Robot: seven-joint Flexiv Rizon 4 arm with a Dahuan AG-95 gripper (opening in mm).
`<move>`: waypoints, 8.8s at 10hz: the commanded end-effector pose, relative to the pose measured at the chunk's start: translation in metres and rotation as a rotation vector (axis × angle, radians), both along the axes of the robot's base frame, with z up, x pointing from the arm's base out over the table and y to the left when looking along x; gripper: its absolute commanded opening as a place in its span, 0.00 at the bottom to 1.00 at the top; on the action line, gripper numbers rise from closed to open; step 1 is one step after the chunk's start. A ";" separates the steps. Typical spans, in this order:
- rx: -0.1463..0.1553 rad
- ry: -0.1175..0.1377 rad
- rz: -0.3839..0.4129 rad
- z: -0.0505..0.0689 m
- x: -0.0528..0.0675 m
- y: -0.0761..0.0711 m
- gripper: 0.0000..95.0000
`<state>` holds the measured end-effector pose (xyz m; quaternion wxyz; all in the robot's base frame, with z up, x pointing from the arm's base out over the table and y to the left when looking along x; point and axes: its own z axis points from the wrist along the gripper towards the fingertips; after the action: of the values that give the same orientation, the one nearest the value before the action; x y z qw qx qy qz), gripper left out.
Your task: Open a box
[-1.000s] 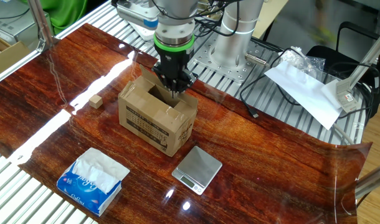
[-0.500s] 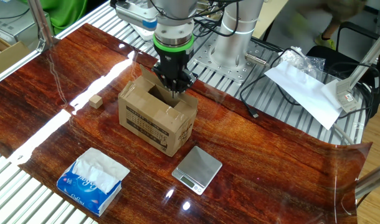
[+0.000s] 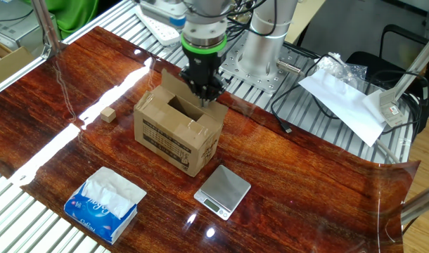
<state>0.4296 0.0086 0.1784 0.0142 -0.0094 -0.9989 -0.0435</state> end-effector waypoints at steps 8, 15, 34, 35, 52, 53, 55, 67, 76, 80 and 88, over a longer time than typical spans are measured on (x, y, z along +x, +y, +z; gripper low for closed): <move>-0.004 -0.069 -0.022 -0.013 -0.020 0.010 0.00; -0.004 -0.103 -0.035 -0.027 -0.027 0.013 0.00; -0.001 -0.141 -0.045 -0.047 -0.026 0.012 0.00; 0.000 -0.133 -0.043 -0.044 -0.025 0.012 0.00; -0.027 -0.094 0.028 -0.011 0.021 -0.004 0.00; -0.027 -0.088 0.028 -0.012 0.021 -0.004 0.00; -0.022 -0.074 0.033 -0.012 0.021 -0.004 0.00; -0.037 -0.086 -0.020 -0.012 0.021 -0.004 0.00; -0.072 -0.103 -0.029 -0.012 0.021 -0.004 0.00; -0.073 -0.105 -0.014 -0.021 0.026 -0.010 0.00; -0.078 -0.095 -0.009 -0.028 0.056 -0.014 0.00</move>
<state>0.4887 -0.0051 0.1508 -0.0318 -0.0119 -0.9994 -0.0050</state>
